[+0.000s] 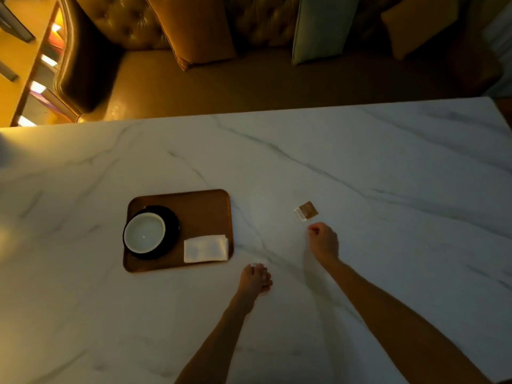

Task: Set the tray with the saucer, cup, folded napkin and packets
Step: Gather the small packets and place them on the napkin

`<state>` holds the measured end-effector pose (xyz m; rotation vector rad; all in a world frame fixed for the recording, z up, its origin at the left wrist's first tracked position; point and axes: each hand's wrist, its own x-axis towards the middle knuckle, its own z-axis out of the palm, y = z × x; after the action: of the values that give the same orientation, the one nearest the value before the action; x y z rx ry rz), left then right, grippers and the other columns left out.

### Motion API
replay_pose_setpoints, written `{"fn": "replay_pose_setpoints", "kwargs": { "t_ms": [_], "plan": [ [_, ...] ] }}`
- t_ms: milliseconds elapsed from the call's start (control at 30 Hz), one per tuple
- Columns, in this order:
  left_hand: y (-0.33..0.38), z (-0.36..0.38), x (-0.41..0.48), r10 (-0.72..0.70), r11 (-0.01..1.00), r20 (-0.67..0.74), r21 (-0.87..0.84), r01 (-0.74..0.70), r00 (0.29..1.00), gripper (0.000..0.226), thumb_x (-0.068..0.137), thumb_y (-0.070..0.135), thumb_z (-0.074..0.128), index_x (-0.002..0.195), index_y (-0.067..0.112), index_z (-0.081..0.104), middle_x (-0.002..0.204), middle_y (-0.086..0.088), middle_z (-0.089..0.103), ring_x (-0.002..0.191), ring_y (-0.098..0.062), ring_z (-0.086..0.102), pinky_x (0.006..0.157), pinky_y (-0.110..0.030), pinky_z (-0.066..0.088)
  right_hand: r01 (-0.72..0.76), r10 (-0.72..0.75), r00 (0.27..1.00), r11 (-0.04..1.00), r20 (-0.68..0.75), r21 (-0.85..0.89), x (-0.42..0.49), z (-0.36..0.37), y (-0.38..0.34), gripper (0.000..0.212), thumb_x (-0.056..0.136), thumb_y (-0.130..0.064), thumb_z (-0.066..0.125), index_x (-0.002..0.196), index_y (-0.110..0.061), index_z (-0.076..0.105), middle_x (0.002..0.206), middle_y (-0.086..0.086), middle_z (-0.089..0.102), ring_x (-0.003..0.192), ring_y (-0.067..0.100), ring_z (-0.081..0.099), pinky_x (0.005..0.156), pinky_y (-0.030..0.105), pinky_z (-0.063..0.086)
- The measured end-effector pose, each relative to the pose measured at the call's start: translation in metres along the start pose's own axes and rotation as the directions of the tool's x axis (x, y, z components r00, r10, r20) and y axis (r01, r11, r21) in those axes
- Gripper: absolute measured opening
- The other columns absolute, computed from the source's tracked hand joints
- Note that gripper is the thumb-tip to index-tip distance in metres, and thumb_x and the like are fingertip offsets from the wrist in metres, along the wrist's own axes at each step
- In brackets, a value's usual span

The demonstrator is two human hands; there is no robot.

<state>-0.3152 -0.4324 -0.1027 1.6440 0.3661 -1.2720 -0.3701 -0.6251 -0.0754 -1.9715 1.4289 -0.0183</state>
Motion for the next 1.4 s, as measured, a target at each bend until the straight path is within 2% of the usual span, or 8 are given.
{"fn": "replay_pose_setpoints", "kwargs": {
  "t_ms": [100, 300, 700, 867, 1000, 1133, 1267, 1400],
  "plan": [
    [0.013, 0.001, 0.014, -0.013, 1.0, 0.001, -0.001, 0.013, 1.0, 0.024, 0.103, 0.02, 0.036, 0.091, 0.006, 0.05, 0.072, -0.009, 0.057, 0.058, -0.019, 0.058, 0.053, -0.027, 0.049, 0.156, -0.157, 0.987, 0.964, 0.009, -0.217, 0.042, -0.011, -0.016, 0.018, 0.092, -0.013, 0.049, 0.101, -0.01, 0.064, 0.103, 0.011, 0.066, 0.094, 0.031, 0.063, 0.078, 0.041, 0.052],
    [0.016, -0.009, 0.031, -0.126, 0.988, -0.045, -0.091, 0.122, 0.991, 0.024, 0.103, 0.023, 0.039, 0.086, 0.013, 0.052, 0.076, -0.012, 0.062, 0.062, -0.022, 0.062, 0.064, -0.035, 0.055, 0.506, -0.403, 0.862, 0.706, 0.306, -0.495, 0.068, 0.006, -0.024, 0.02, 0.097, -0.017, 0.042, 0.107, -0.017, 0.059, 0.11, 0.003, 0.06, 0.101, 0.024, 0.055, 0.077, 0.036, 0.05],
    [0.011, -0.015, 0.022, -0.134, 0.98, 0.041, -0.142, 0.138, 0.99, 0.021, 0.103, 0.019, 0.04, 0.106, 0.002, 0.051, 0.081, -0.016, 0.061, 0.068, -0.026, 0.06, 0.064, -0.036, 0.053, 0.385, -0.331, 0.923, 0.768, 0.199, -0.511, 0.043, 0.016, 0.005, 0.011, 0.096, -0.014, 0.046, 0.1, -0.014, 0.056, 0.108, 0.005, 0.054, 0.099, 0.023, 0.048, 0.063, 0.029, 0.044],
    [0.008, -0.017, 0.018, -0.148, 0.969, 0.039, -0.194, 0.153, 0.988, 0.02, 0.103, 0.019, 0.039, 0.108, 0.002, 0.049, 0.08, -0.017, 0.059, 0.066, -0.027, 0.058, 0.063, -0.036, 0.051, 0.261, -0.21, 0.965, 0.728, 0.157, -0.634, 0.042, 0.005, 0.013, 0.018, 0.096, -0.024, 0.047, 0.104, -0.01, 0.055, 0.107, 0.009, 0.061, 0.103, 0.026, 0.052, 0.071, 0.033, 0.049],
    [0.007, -0.016, 0.017, -0.163, 0.955, 0.034, -0.246, 0.166, 0.986, 0.019, 0.101, 0.021, 0.044, 0.105, 0.003, 0.051, 0.081, -0.018, 0.061, 0.067, -0.028, 0.06, 0.066, -0.038, 0.052, 0.027, 0.086, 0.947, 0.939, 0.309, -0.343, 0.036, 0.0, 0.009, 0.025, 0.084, -0.022, 0.066, 0.102, -0.005, 0.064, 0.102, 0.013, 0.068, 0.097, 0.029, 0.062, 0.08, 0.037, 0.051],
    [0.006, -0.011, 0.015, -0.127, 0.941, 0.062, -0.307, 0.14, 0.99, 0.032, 0.099, 0.034, 0.048, 0.105, 0.003, 0.054, 0.081, -0.016, 0.062, 0.068, -0.027, 0.061, 0.067, -0.038, 0.053, -0.146, 0.059, 0.844, 0.982, 0.533, 0.121, 0.0, 0.013, -0.006, 0.034, 0.076, -0.02, 0.077, 0.104, -0.006, 0.063, 0.093, 0.011, 0.067, 0.081, 0.022, 0.066, 0.073, 0.034, 0.058],
    [0.003, -0.003, 0.01, -0.015, 0.969, 0.148, -0.241, 0.05, 0.989, 0.045, 0.097, 0.047, 0.045, 0.116, 0.009, 0.062, 0.104, -0.016, 0.069, 0.092, -0.028, 0.067, 0.073, -0.039, 0.056, -0.137, 0.026, 0.841, 0.977, 0.54, 0.165, -0.037, 0.039, -0.009, 0.031, 0.069, -0.025, 0.082, 0.092, -0.011, 0.067, 0.083, 0.011, 0.07, 0.074, 0.024, 0.069, 0.069, 0.037, 0.061],
    [-0.001, 0.0, 0.009, 0.048, 0.98, 0.146, -0.196, -0.019, 0.988, 0.036, 0.102, 0.03, 0.043, 0.126, 0.007, 0.055, 0.119, -0.02, 0.066, 0.107, -0.032, 0.065, 0.081, -0.037, 0.057, -0.089, 0.003, 0.893, 0.981, 0.45, 0.17, -0.056, 0.055, -0.009, 0.025, 0.073, -0.026, 0.078, 0.091, -0.014, 0.066, 0.08, 0.002, 0.069, 0.076, 0.018, 0.068, 0.07, 0.032, 0.059]
  ]
}}
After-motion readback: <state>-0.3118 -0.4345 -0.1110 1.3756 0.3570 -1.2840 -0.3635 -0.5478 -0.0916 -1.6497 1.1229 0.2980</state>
